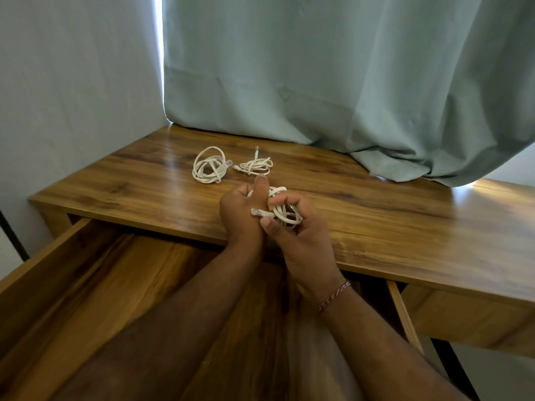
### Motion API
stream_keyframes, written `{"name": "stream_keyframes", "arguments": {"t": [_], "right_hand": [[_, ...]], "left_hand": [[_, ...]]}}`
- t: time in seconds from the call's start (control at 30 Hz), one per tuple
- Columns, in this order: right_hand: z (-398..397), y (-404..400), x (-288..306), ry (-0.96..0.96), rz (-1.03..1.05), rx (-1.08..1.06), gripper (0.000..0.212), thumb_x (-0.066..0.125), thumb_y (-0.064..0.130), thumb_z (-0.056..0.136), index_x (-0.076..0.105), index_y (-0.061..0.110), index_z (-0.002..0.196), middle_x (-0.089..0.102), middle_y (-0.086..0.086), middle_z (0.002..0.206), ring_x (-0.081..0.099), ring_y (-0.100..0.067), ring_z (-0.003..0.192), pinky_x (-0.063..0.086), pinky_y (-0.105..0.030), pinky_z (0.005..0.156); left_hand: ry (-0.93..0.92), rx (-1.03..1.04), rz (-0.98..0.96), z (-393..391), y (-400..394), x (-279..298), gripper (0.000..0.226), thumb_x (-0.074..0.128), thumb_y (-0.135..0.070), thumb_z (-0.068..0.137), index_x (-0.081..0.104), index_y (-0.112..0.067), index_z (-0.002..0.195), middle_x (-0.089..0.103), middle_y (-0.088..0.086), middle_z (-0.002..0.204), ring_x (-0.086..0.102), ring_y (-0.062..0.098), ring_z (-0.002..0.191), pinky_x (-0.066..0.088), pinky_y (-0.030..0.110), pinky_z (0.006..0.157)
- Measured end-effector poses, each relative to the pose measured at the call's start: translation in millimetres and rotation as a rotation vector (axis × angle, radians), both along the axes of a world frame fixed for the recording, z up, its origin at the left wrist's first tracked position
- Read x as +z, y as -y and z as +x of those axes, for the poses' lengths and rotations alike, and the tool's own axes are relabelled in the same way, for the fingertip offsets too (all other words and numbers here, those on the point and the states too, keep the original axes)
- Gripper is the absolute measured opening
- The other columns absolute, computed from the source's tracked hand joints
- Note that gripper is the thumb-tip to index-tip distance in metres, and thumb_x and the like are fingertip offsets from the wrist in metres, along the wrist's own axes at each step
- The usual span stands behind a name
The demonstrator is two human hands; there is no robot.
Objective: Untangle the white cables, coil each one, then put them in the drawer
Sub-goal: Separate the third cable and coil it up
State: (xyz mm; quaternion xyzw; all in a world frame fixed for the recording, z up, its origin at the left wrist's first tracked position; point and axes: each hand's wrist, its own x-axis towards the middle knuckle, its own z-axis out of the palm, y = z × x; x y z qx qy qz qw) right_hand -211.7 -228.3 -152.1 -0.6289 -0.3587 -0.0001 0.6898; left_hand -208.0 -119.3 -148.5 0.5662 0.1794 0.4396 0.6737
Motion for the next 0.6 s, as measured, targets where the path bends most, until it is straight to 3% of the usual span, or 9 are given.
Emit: {"name": "stream_keyframes", "arguments": {"t": [0.1,0.17,0.23,0.3,0.37,0.47,0.53,0.6], "right_hand": [[5,1,-1,0.18,-0.153,-0.128,0.024,0.079,0.015,0.088,0.075,0.027,0.107,0.073,0.007,0.111,0.068,-0.017,0.109,0.056,-0.051,0.094],[3,0,-3,0.222,-0.176,-0.213,0.02,0.08,0.018,0.088,0.077,0.027,0.106,0.072,0.008,0.112,0.067,-0.012,0.108,0.057,-0.045,0.091],[-5,-2,-5,0.238,-0.142,-0.342,0.016,0.079,0.02,0.089,0.077,0.029,0.103,0.063,0.008,0.126,0.064,-0.006,0.109,0.058,-0.035,0.089],[-8,0,-5,0.276,-0.123,-0.476,0.009,0.076,0.025,0.091,0.073,0.03,0.099,0.048,0.006,0.141,0.058,-0.008,0.118,0.056,-0.028,0.089],[-6,5,-1,0.291,-0.127,-0.577,0.005,0.07,0.027,0.097,0.065,0.028,0.098,0.059,0.002,0.133,0.06,-0.014,0.118,0.055,-0.036,0.092],[1,15,16,-0.074,0.114,-0.503,0.007,0.058,0.021,0.104,0.059,0.014,0.106,0.078,-0.002,0.098,0.073,-0.018,0.098,0.059,-0.043,0.088],[10,27,30,-0.332,0.318,-0.45,0.013,0.053,0.017,0.106,0.058,0.006,0.113,0.078,-0.002,0.085,0.074,-0.02,0.09,0.058,-0.04,0.088],[20,39,40,-0.523,0.433,-0.421,0.01,0.052,0.016,0.107,0.06,0.01,0.107,0.073,0.0,0.074,0.072,-0.019,0.083,0.057,-0.043,0.088]], "left_hand": [[-0.021,0.019,0.012,3,-3,-1,0.055,0.067,-0.027,0.099,0.049,-0.022,0.047,0.047,-0.008,0.043,0.045,0.01,0.044,0.04,0.03,0.049],[-0.027,0.032,0.015,3,-2,0,0.055,0.068,-0.029,0.098,0.051,-0.021,0.046,0.048,-0.005,0.045,0.046,0.012,0.047,0.041,0.031,0.05],[-0.023,0.048,0.036,3,-1,-2,0.05,0.067,-0.031,0.098,0.057,-0.013,0.053,0.052,0.0,0.049,0.048,0.016,0.049,0.042,0.034,0.052],[-0.017,0.05,0.126,1,3,-5,0.048,0.066,-0.039,0.095,0.06,-0.007,0.059,0.058,0.003,0.053,0.051,0.02,0.05,0.046,0.037,0.052],[-0.041,0.071,0.309,0,10,-10,0.05,0.062,-0.049,0.088,0.059,-0.007,0.061,0.06,0.006,0.056,0.055,0.024,0.052,0.046,0.041,0.05],[-0.084,0.073,0.447,0,11,-13,0.051,0.065,-0.049,0.086,0.054,-0.007,0.059,0.057,0.008,0.056,0.053,0.028,0.054,0.044,0.045,0.05],[-0.11,0.049,0.462,3,1,-13,0.052,0.068,-0.047,0.088,0.055,-0.006,0.059,0.056,0.01,0.054,0.053,0.031,0.052,0.045,0.047,0.049],[-0.124,0.026,0.487,2,-6,-12,0.055,0.07,-0.047,0.089,0.055,-0.005,0.058,0.055,0.012,0.053,0.052,0.031,0.05,0.046,0.046,0.048]]}}
